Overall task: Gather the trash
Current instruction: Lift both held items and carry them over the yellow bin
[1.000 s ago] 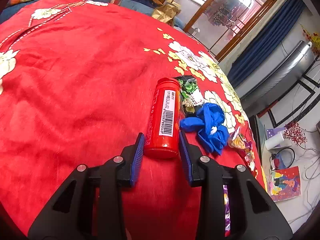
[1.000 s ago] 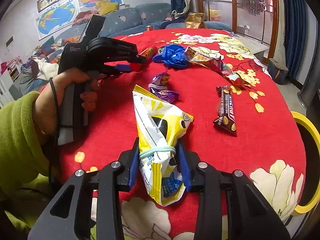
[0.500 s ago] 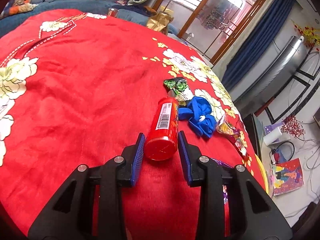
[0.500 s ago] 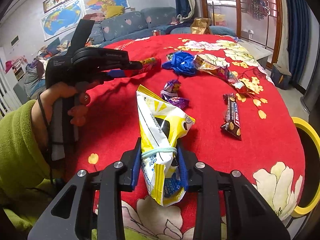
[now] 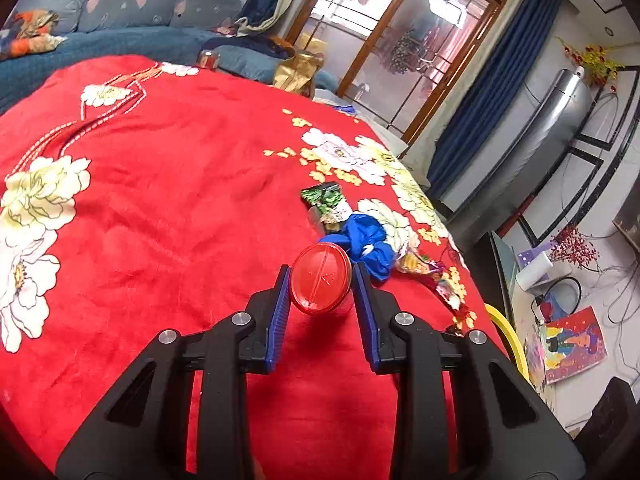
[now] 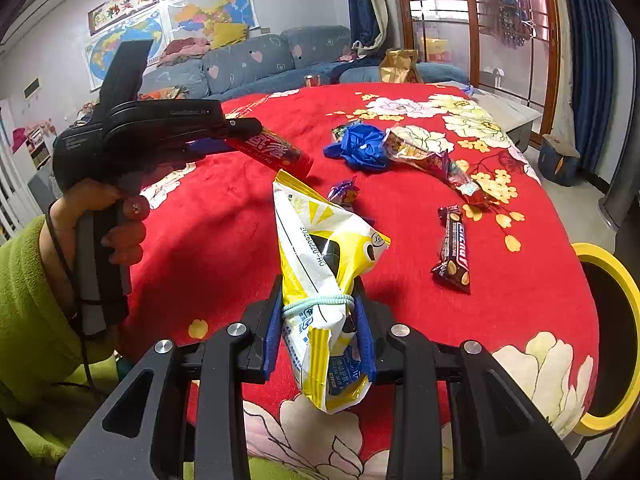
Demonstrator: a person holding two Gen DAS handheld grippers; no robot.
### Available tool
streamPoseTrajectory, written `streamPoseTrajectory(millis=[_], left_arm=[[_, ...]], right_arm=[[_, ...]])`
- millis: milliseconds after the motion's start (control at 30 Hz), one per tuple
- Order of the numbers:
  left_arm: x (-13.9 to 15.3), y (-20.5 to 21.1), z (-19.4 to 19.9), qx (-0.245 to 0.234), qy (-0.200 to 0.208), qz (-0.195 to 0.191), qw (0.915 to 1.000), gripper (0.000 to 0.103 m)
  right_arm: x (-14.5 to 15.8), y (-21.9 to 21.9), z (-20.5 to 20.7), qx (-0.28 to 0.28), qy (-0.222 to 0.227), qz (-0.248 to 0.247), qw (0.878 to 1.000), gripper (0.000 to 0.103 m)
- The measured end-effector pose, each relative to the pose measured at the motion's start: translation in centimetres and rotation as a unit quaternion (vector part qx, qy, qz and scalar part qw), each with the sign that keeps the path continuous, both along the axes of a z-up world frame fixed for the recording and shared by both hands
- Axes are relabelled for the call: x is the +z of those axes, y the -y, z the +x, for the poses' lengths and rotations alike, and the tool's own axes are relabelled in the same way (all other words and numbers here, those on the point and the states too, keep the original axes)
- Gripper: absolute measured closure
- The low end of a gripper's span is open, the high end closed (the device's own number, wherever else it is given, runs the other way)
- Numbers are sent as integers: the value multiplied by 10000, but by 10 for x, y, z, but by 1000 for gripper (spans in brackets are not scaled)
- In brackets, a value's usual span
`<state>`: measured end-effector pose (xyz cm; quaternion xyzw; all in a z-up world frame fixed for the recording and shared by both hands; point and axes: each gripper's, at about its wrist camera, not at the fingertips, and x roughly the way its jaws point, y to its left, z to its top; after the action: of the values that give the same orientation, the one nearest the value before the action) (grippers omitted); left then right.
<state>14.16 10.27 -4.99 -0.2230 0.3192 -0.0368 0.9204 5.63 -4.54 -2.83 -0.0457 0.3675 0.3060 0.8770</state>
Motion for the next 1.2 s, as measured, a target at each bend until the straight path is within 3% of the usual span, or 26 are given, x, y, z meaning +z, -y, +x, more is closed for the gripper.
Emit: streamPoseTrajectory(millis=[700, 1200], left_arm=[[44, 35, -18, -493, 568, 80, 9971, 80], [55, 78, -21, -970, 672, 198, 9928, 80]], right_arm=[[23, 29, 7, -435, 236, 205, 9986, 73], [36, 65, 16, -953, 404, 326, 9941, 73]])
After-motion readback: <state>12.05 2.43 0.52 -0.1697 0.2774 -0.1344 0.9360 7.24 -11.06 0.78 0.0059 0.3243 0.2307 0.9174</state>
